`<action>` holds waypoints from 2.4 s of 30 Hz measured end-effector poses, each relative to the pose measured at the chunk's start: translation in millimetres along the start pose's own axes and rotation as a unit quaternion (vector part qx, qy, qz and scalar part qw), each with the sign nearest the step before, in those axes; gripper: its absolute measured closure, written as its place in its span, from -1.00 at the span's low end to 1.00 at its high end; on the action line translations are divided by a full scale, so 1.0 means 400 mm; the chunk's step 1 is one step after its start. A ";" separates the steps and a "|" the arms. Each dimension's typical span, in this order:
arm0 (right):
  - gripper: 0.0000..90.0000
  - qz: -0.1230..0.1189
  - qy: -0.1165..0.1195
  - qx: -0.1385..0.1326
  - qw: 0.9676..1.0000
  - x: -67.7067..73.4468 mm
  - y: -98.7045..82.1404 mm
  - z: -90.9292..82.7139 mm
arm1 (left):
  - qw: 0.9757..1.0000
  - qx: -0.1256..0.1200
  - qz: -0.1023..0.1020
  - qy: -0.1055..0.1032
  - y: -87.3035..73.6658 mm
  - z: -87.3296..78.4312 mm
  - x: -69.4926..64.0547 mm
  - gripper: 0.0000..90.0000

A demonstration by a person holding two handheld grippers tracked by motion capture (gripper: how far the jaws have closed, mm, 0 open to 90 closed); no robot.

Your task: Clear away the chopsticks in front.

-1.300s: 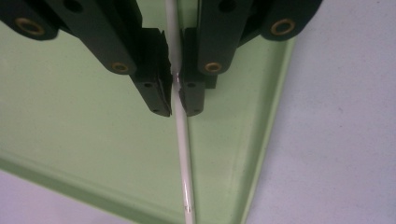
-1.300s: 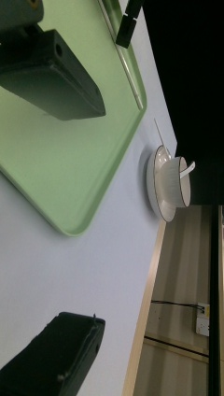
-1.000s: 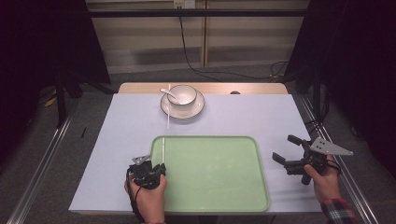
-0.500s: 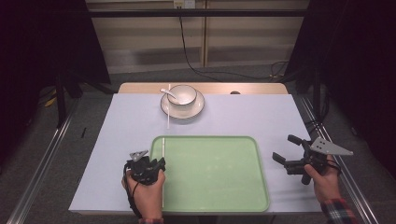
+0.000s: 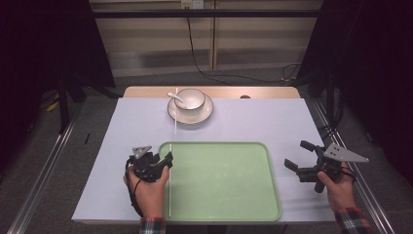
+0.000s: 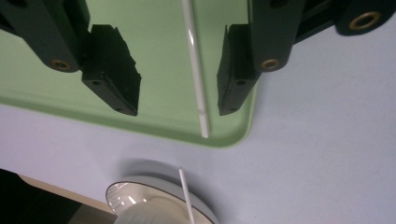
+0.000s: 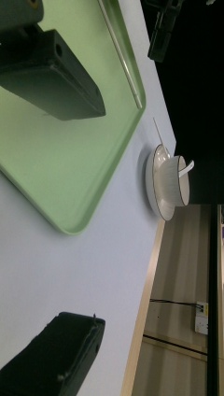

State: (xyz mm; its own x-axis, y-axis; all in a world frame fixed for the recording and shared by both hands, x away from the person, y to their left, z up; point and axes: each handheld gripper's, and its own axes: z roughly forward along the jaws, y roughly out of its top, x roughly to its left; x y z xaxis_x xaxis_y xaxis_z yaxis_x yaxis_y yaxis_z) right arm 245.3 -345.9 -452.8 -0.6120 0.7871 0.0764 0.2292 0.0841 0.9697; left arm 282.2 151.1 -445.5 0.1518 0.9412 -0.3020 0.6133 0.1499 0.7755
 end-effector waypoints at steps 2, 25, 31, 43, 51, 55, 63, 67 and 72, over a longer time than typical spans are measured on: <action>-0.99 0.000 0.000 0.000 1.000 0.000 0.000 -0.001 | 1.000 -0.006 0.005 -0.003 0.007 0.004 -0.001 0.06; -0.99 0.002 -0.001 0.001 1.000 -0.002 0.000 -0.002 | 0.996 -0.043 0.060 -0.043 0.084 0.080 0.011 -0.42; -0.99 0.006 -0.001 0.001 1.000 -0.002 0.000 -0.004 | 0.995 -0.050 0.070 -0.045 0.101 0.101 0.014 -0.58; -0.99 0.003 -0.004 0.000 1.000 -0.002 -0.001 -0.003 | 0.995 -0.045 0.081 -0.034 0.151 0.143 0.026 -0.73; -0.99 0.000 -0.002 0.002 1.000 -0.003 -0.001 -0.003 | 0.996 -0.040 0.076 -0.028 0.176 0.160 0.047 -0.76; -0.99 0.002 -0.003 0.002 1.000 -0.002 -0.001 -0.003 | 0.996 -0.039 0.077 -0.021 0.193 0.173 0.053 -0.76; -0.99 0.003 -0.004 0.002 1.000 -0.003 -0.001 -0.004 | 0.996 -0.036 0.082 -0.016 0.213 0.198 0.055 -0.77; -0.99 0.004 -0.006 0.001 1.000 -0.002 -0.001 -0.003 | 0.996 -0.032 0.084 -0.010 0.225 0.217 0.054 -0.77; -0.99 0.001 -0.002 0.002 1.000 -0.004 -0.002 -0.004 | 0.996 -0.030 0.086 -0.007 0.232 0.232 0.056 -0.78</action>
State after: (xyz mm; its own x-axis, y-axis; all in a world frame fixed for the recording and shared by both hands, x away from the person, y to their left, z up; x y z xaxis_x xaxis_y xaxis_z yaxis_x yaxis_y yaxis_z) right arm 244.8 -348.1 -453.3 -0.6084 0.7898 0.0784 0.2344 0.0844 0.9685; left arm 414.7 158.1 -431.7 0.2623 0.9499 -0.1697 0.5307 0.0049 0.8475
